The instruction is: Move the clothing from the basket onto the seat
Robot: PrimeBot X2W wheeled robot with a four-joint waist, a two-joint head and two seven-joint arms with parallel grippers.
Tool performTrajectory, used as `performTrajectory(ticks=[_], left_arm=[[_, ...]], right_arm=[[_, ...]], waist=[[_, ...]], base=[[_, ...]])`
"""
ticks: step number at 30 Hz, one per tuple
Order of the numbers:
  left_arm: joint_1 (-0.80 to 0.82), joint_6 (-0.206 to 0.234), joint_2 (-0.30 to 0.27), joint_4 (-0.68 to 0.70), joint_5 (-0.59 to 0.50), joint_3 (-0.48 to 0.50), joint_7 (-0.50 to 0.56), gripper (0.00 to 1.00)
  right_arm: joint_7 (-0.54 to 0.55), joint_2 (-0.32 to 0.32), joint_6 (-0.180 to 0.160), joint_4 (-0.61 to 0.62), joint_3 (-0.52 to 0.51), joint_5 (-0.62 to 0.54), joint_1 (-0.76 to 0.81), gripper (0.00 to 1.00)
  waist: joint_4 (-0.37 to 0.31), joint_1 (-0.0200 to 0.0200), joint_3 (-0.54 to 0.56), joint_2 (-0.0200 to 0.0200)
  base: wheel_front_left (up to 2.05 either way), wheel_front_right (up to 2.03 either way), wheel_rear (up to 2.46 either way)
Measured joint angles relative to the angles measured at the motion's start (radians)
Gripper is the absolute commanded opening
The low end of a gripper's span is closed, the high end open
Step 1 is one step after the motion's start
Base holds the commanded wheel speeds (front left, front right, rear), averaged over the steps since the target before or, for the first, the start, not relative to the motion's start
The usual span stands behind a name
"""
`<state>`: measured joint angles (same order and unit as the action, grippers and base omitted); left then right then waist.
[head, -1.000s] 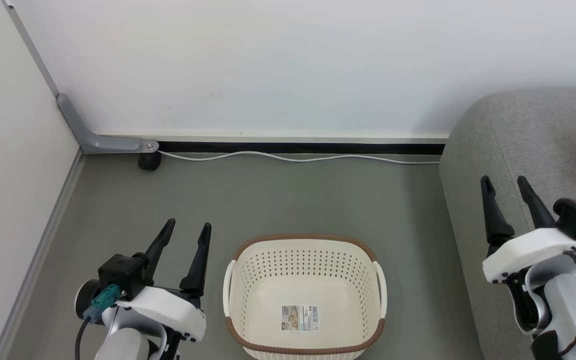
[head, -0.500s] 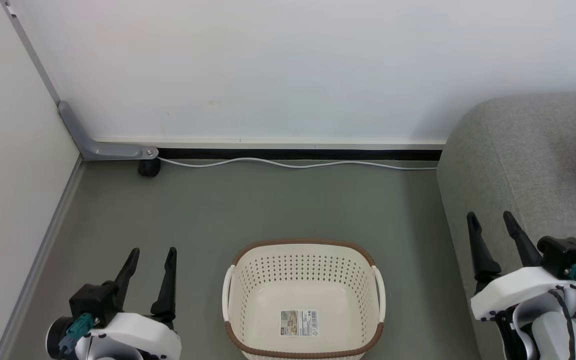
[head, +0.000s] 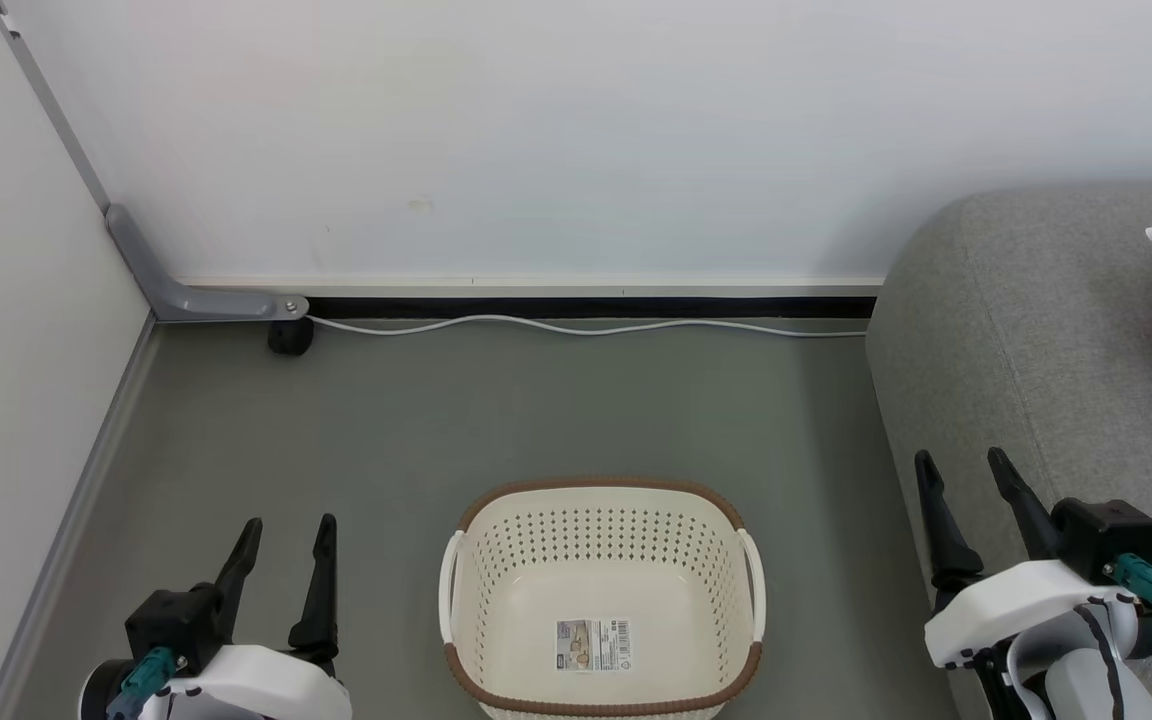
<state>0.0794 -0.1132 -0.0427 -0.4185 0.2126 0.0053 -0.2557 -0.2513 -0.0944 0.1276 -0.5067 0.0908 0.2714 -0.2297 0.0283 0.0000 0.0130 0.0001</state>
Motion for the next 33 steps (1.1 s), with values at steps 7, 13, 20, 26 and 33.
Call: performTrajectory(ticks=[7,13,20,26,33], left_arm=[[0.0,0.0,0.001,-0.001,0.005,-0.006,0.0,1.0],[0.0,0.0,0.001,-0.001,0.01,-0.016,0.0,1.0],[0.0,0.002,0.001,-0.004,0.017,-0.025,0.0,1.0],[0.0,0.002,0.001,-0.004,0.018,-0.029,0.0,1.0],[0.0,0.005,0.001,-0.005,0.018,-0.035,0.0,1.0]], right_arm=[[0.0,0.003,0.0,-0.001,0.002,-0.001,0.0,1.0],[0.0,0.003,0.0,-0.005,0.0,-0.001,0.0,1.0],[0.0,0.003,0.0,-0.012,-0.008,-0.001,-0.001,1.0],[0.0,0.003,0.0,-0.013,-0.012,-0.001,-0.001,1.0],[0.0,0.004,0.0,-0.015,-0.021,-0.002,-0.001,1.0]], waist=[[-0.003,0.0,-0.006,0.0],[-0.004,0.0,-0.005,0.0],[-0.007,0.0,-0.01,0.0],[-0.01,0.0,-0.014,0.0],[-0.017,0.0,-0.021,0.0]], base=[[0.0,0.0,0.0],[0.0,0.0,0.0],[0.0,0.0,0.0],[0.0,0.0,0.0],[0.0,0.0,0.0]])
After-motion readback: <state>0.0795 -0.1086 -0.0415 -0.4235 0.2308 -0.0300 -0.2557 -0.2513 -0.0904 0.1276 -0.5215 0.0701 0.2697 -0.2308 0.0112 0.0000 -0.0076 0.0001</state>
